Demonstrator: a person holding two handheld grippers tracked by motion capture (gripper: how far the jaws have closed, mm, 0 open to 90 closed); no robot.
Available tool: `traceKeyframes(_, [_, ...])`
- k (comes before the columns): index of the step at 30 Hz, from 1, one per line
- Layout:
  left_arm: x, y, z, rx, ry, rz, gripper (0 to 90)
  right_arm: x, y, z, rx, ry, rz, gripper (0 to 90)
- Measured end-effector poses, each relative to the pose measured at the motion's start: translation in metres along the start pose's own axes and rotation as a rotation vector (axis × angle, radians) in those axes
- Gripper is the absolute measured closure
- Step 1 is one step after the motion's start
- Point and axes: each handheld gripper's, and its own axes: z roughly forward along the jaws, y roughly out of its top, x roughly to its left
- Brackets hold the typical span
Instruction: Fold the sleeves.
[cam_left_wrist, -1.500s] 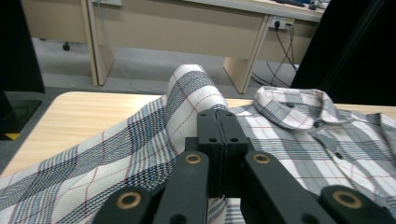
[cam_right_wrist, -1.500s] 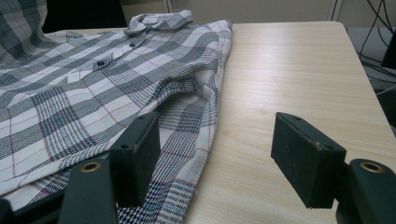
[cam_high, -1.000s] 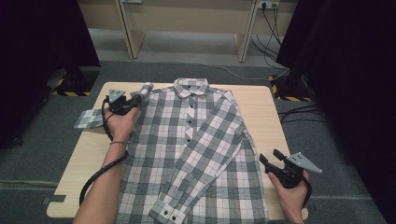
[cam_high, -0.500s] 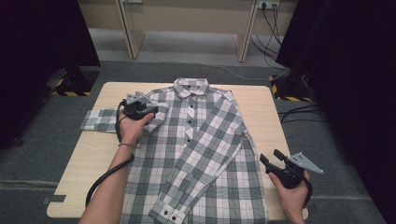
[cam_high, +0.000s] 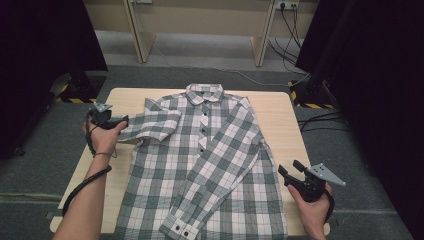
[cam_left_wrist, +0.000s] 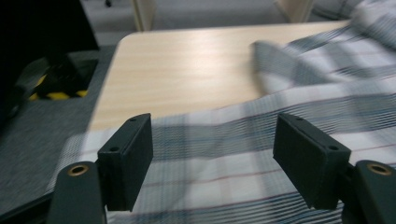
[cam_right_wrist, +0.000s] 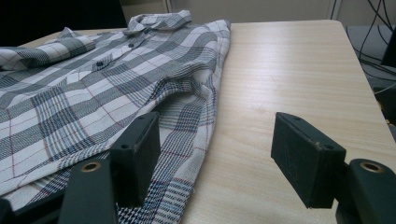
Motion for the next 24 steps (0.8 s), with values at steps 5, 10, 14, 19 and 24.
traceKeyframes(5, [0.026, -0.018, 0.006, 0.045, 0.046, -0.036, 29.4, 0.000, 0.000, 0.000, 0.005, 0.000, -0.005, 33.6])
traceKeyframes(10, [0.036, -0.034, 0.015, 0.104, 0.083, -0.024, 29.6, 0.001, 0.000, 0.000, 0.006, -0.002, -0.006, 33.6])
traceKeyframes(14, [0.037, -0.040, 0.020, 0.119, 0.086, -0.024, 29.4, 0.001, 0.000, 0.000, 0.006, -0.002, -0.007, 33.5])
traceKeyframes(19, [0.038, -0.041, 0.022, 0.119, 0.081, -0.011, 29.5, 0.001, 0.000, 0.001, 0.007, -0.001, -0.008, 33.5])
traceKeyframes(24, [0.037, -0.043, 0.021, 0.098, 0.102, 0.008, 40.9, 0.001, 0.000, 0.000, 0.006, -0.001, -0.009, 33.5])
